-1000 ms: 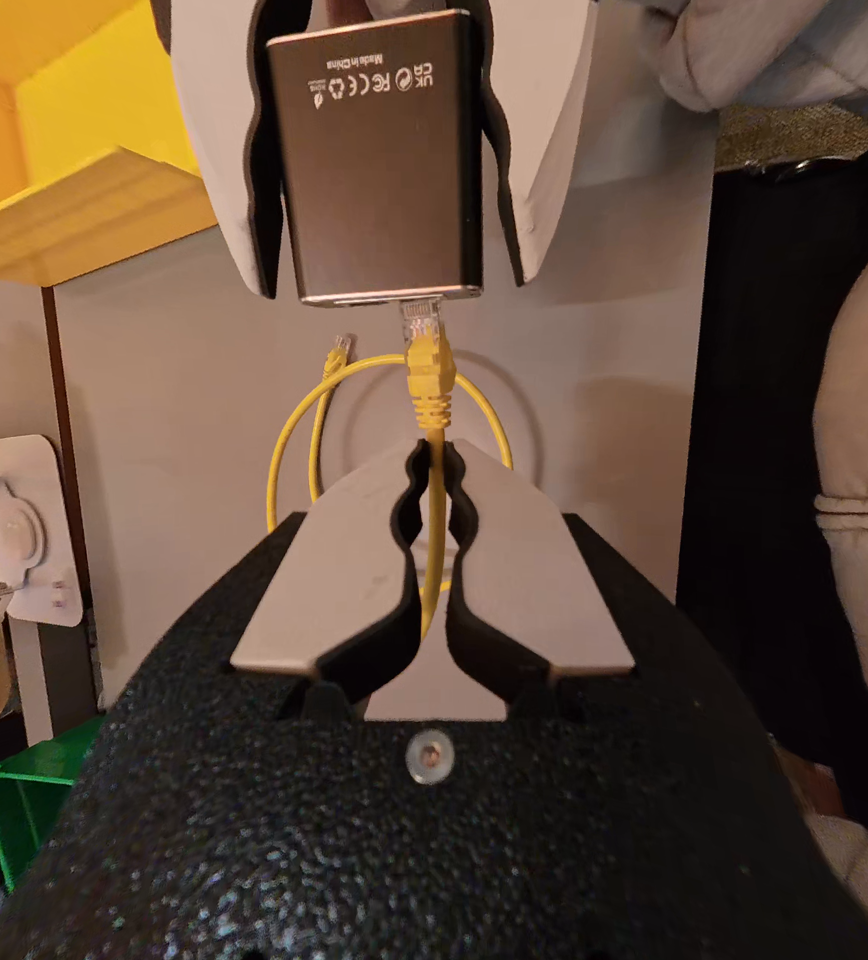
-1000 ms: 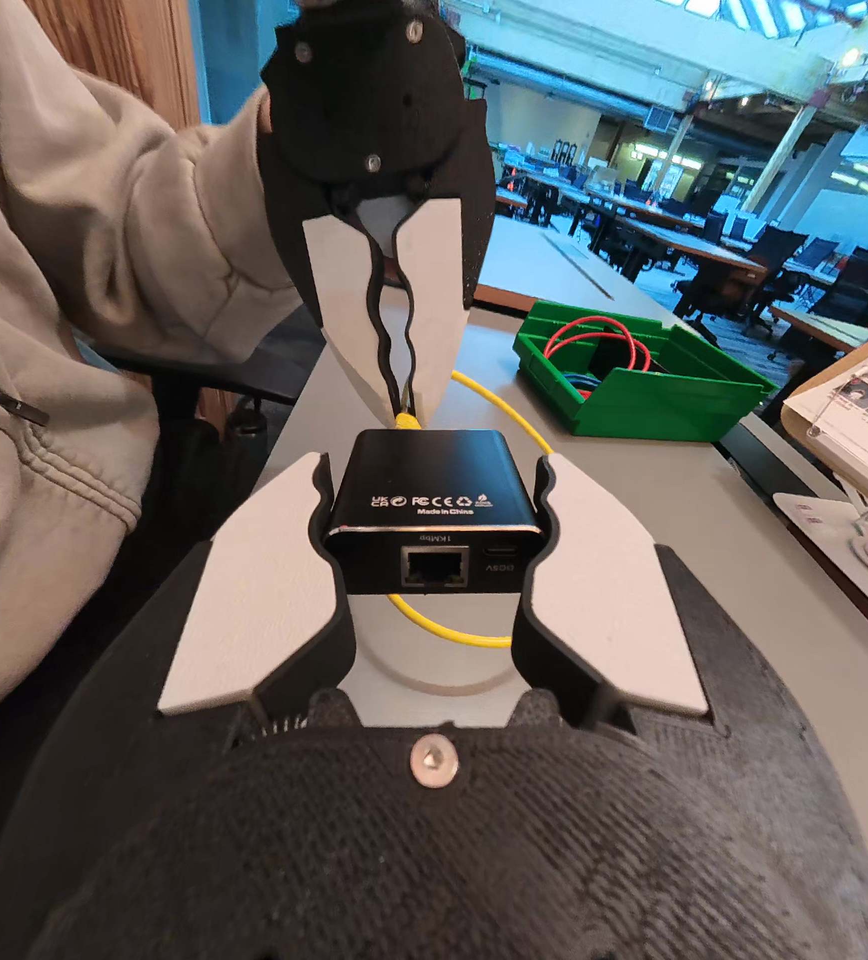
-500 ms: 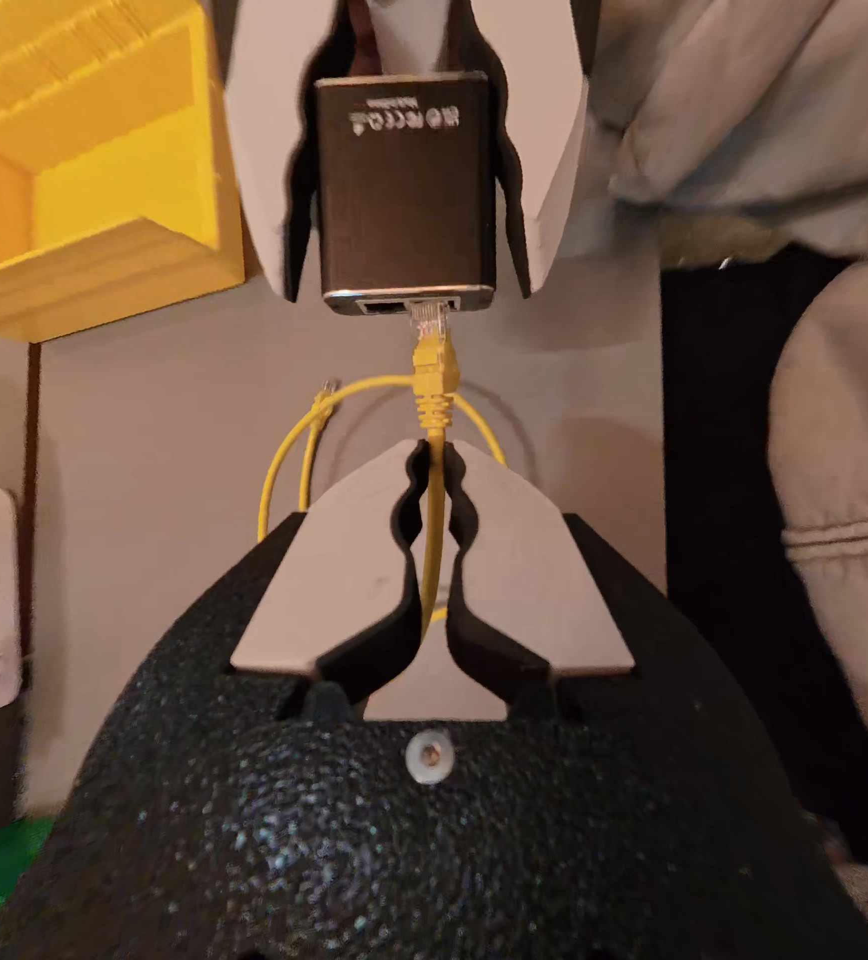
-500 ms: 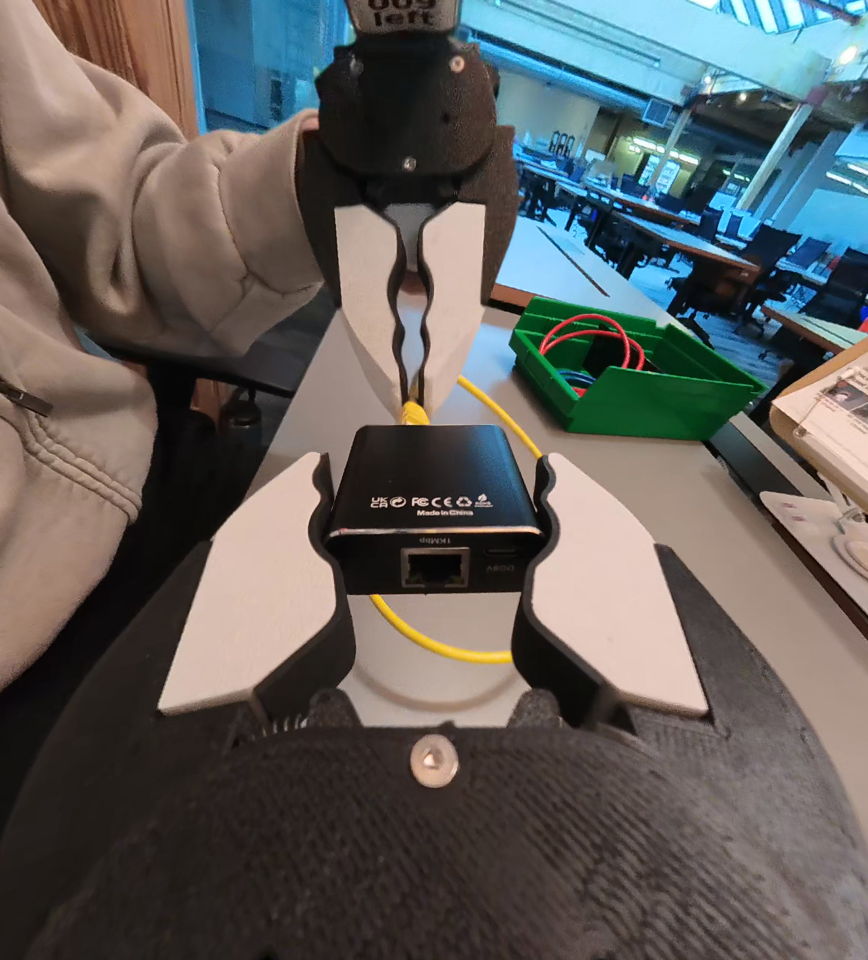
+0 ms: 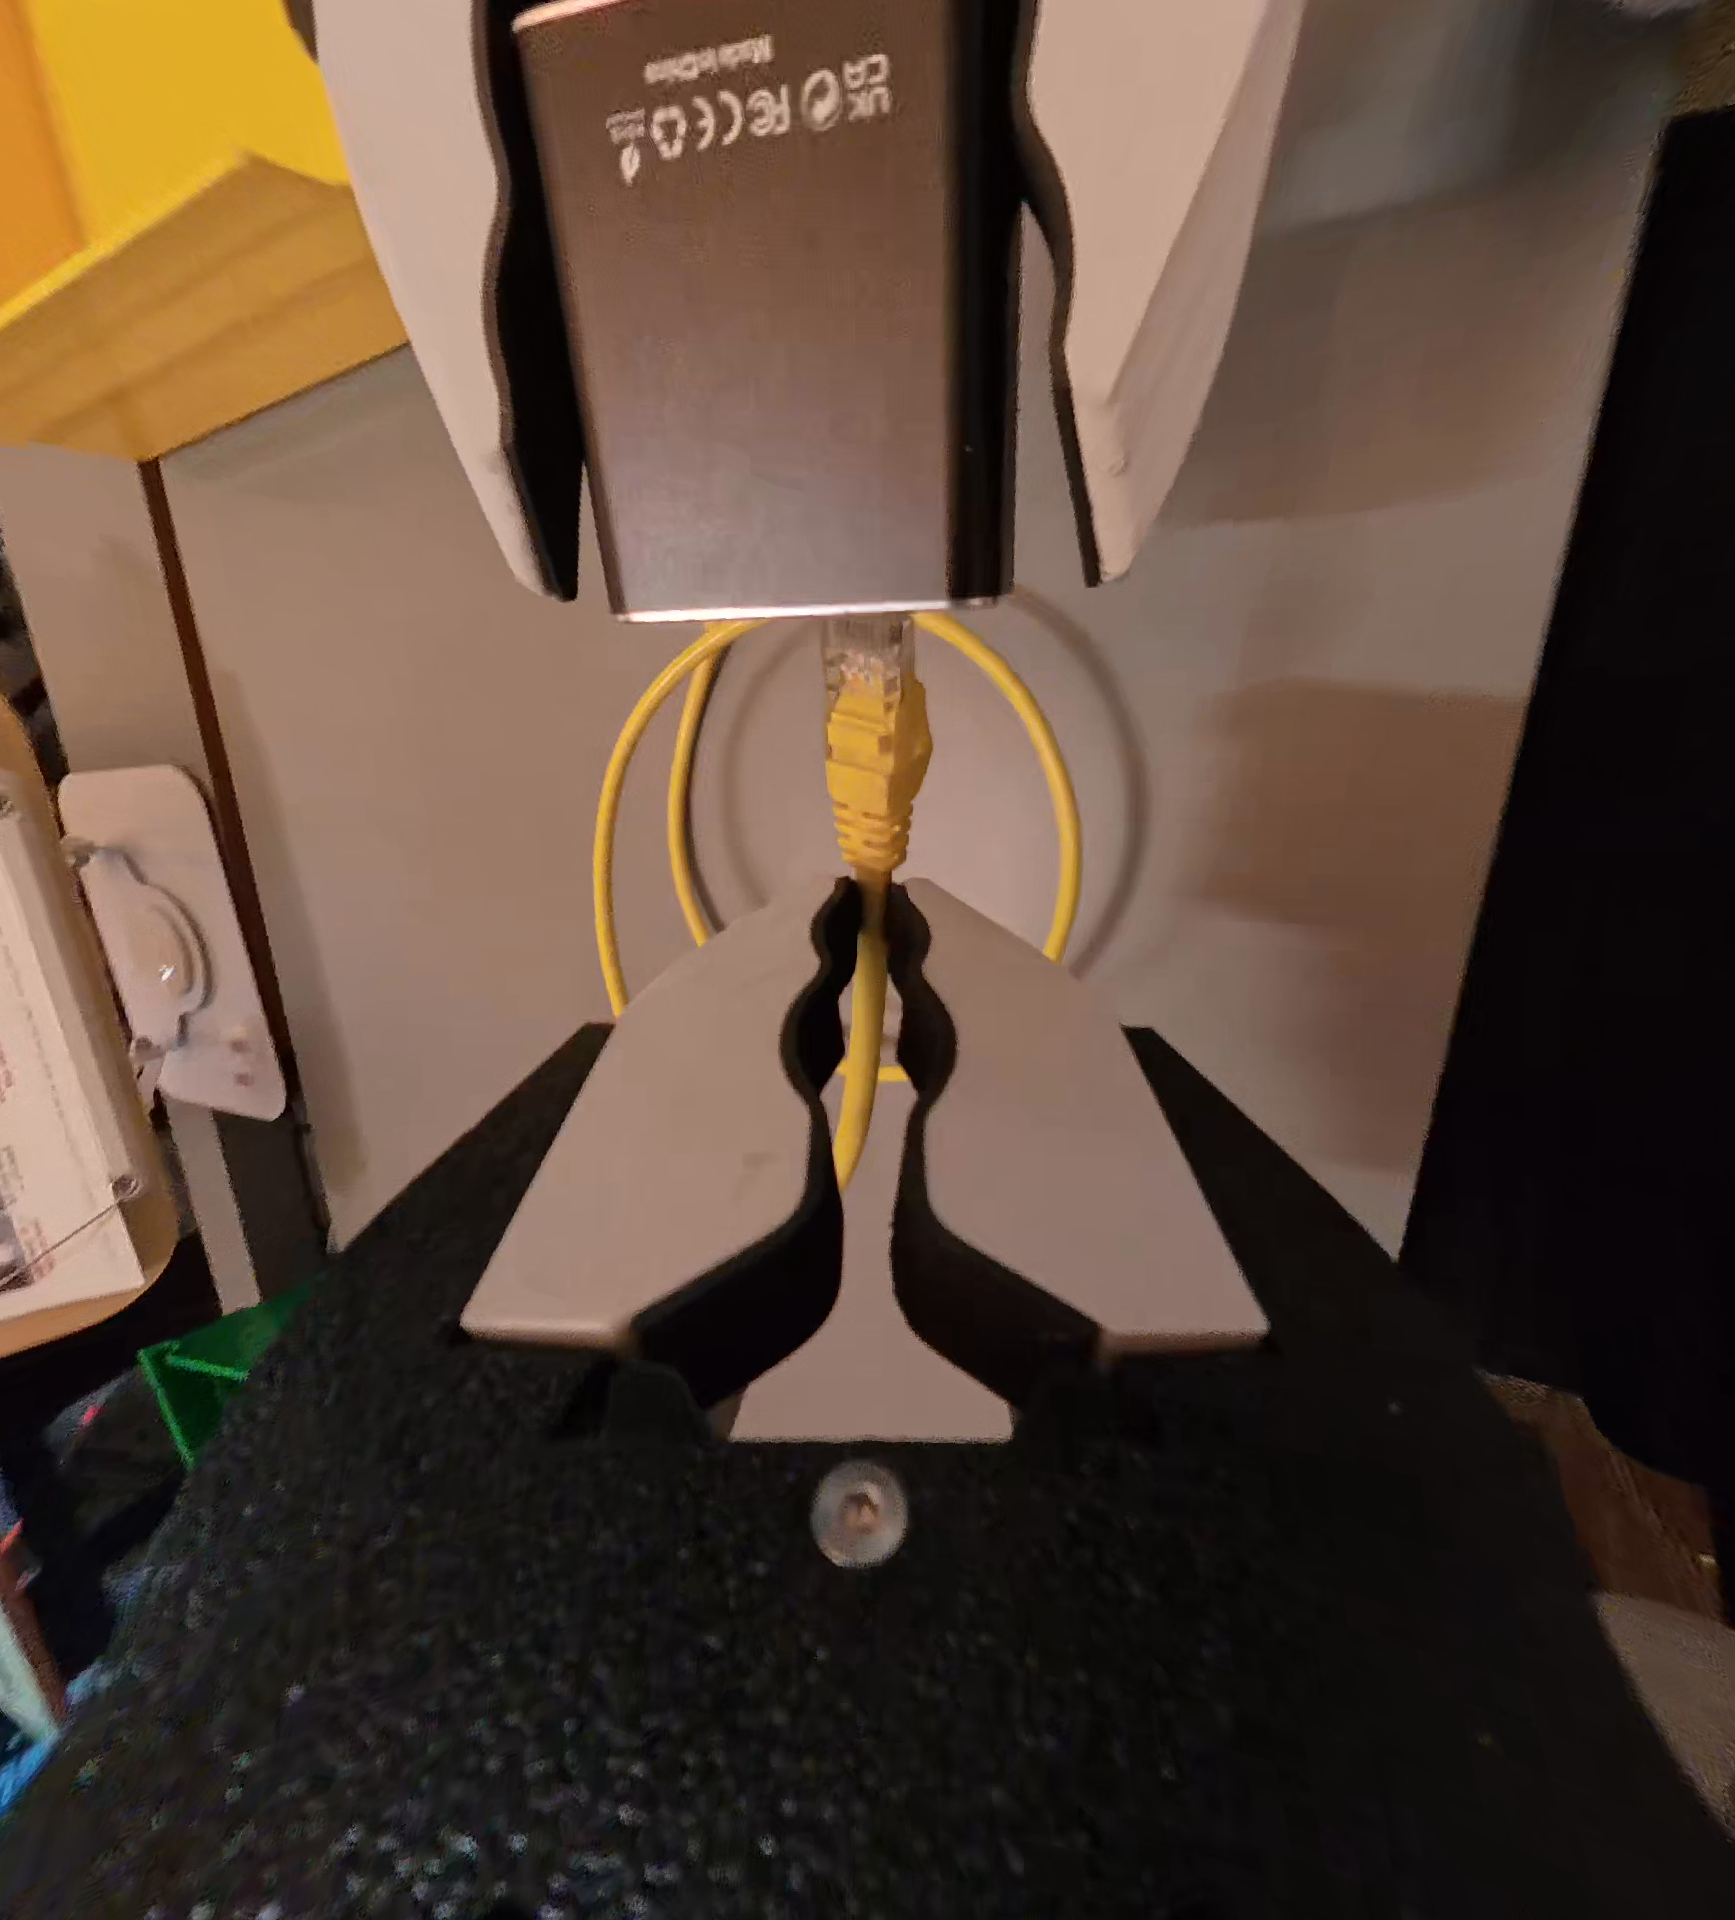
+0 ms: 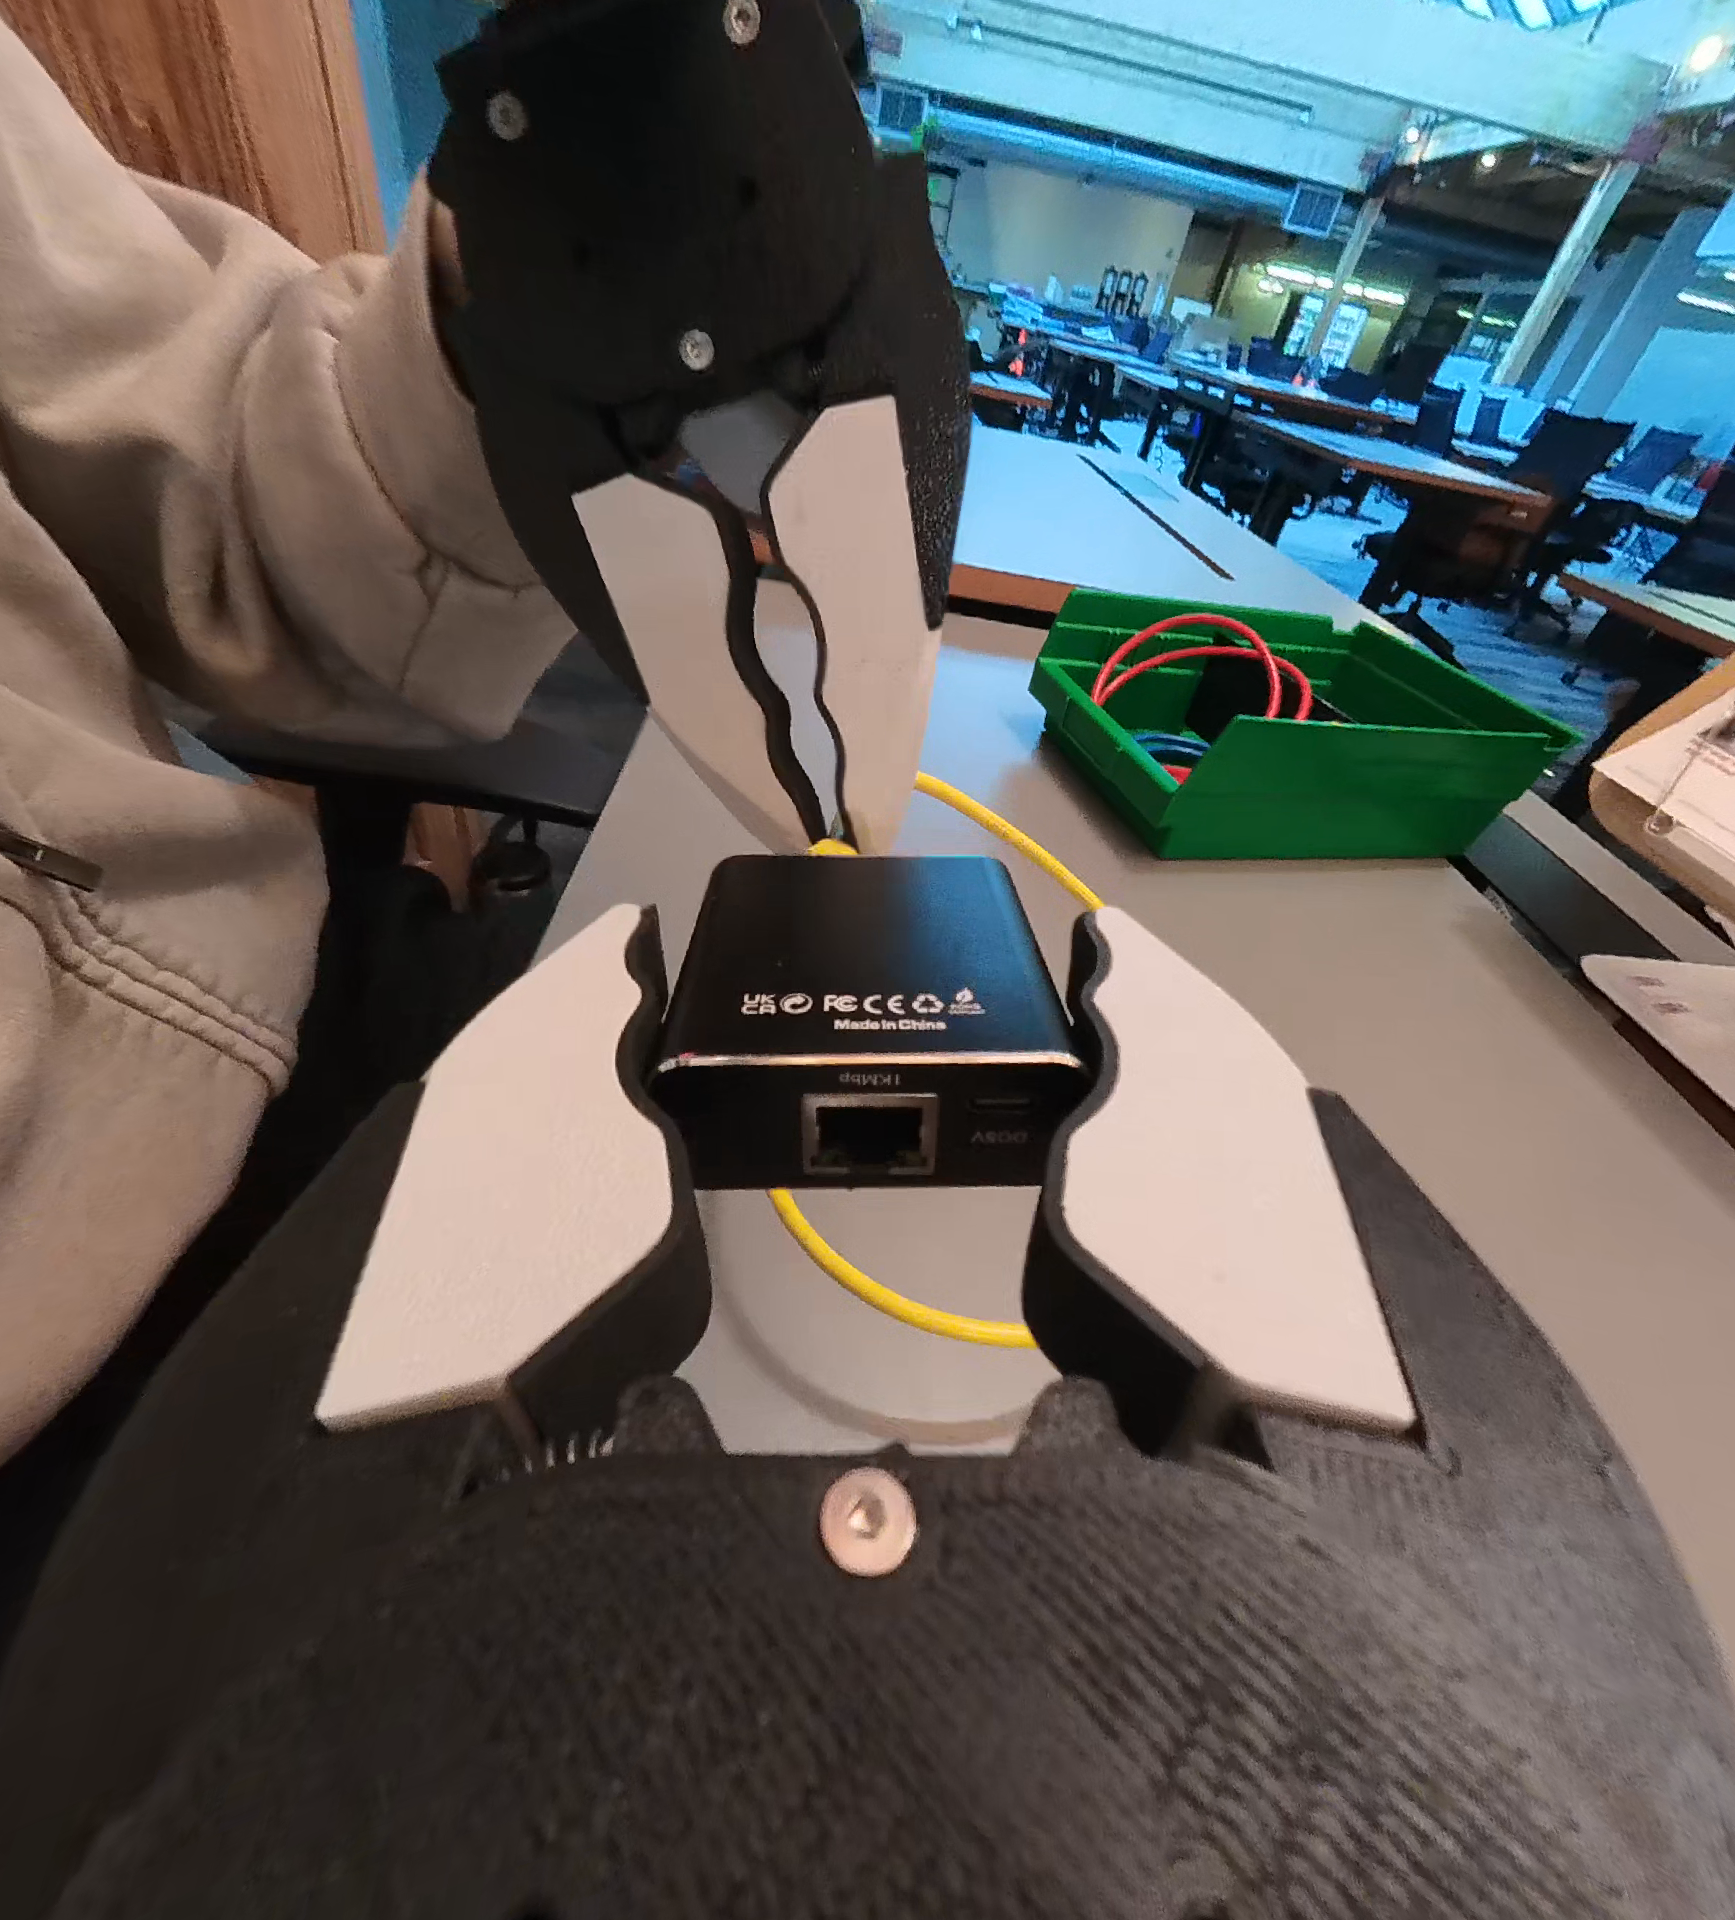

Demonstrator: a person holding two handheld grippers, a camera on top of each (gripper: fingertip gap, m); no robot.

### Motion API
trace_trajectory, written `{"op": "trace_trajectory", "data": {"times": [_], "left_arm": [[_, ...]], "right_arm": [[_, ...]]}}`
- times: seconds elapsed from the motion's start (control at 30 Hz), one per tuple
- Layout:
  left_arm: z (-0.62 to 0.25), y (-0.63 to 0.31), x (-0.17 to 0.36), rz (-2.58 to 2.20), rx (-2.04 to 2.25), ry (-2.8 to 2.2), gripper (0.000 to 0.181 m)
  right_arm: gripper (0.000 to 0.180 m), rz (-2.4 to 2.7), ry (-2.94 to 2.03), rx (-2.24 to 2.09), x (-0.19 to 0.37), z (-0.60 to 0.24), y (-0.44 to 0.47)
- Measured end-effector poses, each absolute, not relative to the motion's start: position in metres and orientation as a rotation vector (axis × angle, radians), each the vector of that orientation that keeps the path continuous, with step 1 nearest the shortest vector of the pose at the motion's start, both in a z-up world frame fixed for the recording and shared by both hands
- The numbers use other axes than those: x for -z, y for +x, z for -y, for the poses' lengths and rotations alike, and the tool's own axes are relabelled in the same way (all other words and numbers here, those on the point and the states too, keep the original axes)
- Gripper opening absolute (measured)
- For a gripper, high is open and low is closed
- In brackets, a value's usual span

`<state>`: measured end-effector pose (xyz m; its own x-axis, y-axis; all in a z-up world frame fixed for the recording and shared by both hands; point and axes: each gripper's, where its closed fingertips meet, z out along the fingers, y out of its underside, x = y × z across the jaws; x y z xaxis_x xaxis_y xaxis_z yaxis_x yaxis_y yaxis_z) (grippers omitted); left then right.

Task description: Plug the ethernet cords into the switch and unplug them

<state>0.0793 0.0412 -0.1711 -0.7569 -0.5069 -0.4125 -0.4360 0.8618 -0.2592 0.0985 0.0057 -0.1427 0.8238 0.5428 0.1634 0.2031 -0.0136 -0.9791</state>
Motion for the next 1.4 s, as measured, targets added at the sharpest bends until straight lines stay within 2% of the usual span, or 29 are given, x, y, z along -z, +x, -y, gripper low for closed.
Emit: {"op": "trace_trajectory", "data": {"times": [0.23,0.57,0.9,1.07,1.4], "left_arm": [[-0.046,0.084,0.175,-2.523,0.141,-0.711,0.005],[-0.039,0.088,0.165,-2.491,0.456,-0.771,0.005],[-0.020,0.088,0.150,-2.411,1.101,-0.901,0.005],[-0.026,0.089,0.158,-2.428,0.801,-0.723,0.005],[-0.025,0.080,0.149,-2.480,0.599,-0.638,0.005]], "right_arm": [[0.076,0.584,-1.702,-0.221,0.152,-0.008,0.107],[0.076,0.510,-1.703,-0.221,0.147,-0.007,0.117],[0.076,0.511,-1.550,-0.269,0.130,0.002,0.117],[0.076,0.521,-1.528,-0.314,0.131,0.002,0.113],[0.075,0.535,-1.476,-0.412,0.129,0.005,0.106]]}}
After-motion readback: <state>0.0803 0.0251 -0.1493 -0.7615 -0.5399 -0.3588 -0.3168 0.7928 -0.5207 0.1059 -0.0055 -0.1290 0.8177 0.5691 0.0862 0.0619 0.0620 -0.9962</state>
